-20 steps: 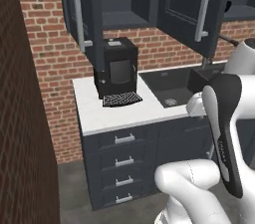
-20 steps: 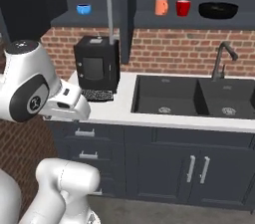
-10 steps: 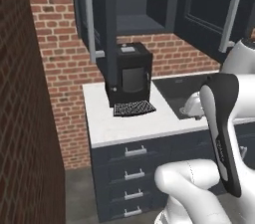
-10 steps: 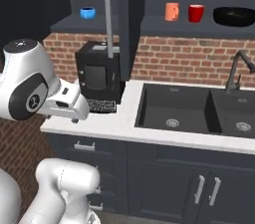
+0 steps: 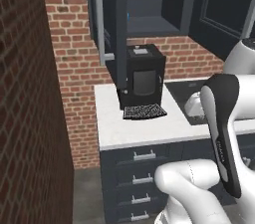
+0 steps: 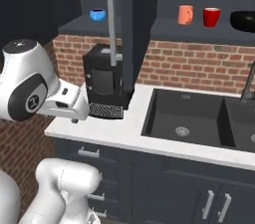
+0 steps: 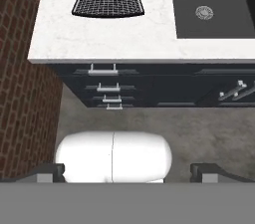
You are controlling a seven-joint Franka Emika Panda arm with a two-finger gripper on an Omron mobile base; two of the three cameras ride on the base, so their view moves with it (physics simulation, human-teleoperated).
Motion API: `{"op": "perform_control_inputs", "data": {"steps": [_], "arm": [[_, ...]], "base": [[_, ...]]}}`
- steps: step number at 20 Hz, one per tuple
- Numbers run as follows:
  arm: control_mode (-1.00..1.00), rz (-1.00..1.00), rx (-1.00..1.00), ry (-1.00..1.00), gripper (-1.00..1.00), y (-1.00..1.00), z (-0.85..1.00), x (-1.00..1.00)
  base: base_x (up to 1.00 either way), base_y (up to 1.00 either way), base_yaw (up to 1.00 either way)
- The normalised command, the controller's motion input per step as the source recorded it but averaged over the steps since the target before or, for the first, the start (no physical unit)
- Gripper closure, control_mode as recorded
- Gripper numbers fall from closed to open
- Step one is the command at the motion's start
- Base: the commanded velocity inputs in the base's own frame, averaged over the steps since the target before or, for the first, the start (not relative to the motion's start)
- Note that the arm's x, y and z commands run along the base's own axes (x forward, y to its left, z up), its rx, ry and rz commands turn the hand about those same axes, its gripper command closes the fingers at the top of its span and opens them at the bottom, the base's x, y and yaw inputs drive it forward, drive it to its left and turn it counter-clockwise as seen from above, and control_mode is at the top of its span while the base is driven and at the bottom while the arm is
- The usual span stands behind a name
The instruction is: Gather all objects into one cabinet and sort the glasses and bowls to opposite sides.
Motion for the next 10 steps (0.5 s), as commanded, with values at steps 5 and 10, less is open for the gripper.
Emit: {"op": "perform_control_inputs", "data": {"steps": [5,10], "arm": [[1.0,0.0,0.0,0.0,-1.0,0.0,0.0,0.0],[1.0,0.0,0.0,0.0,-1.0,0.0,0.0,0.0]], "base": [[0.53,0.1,0.12],[0.57,0.09,0.05]]}}
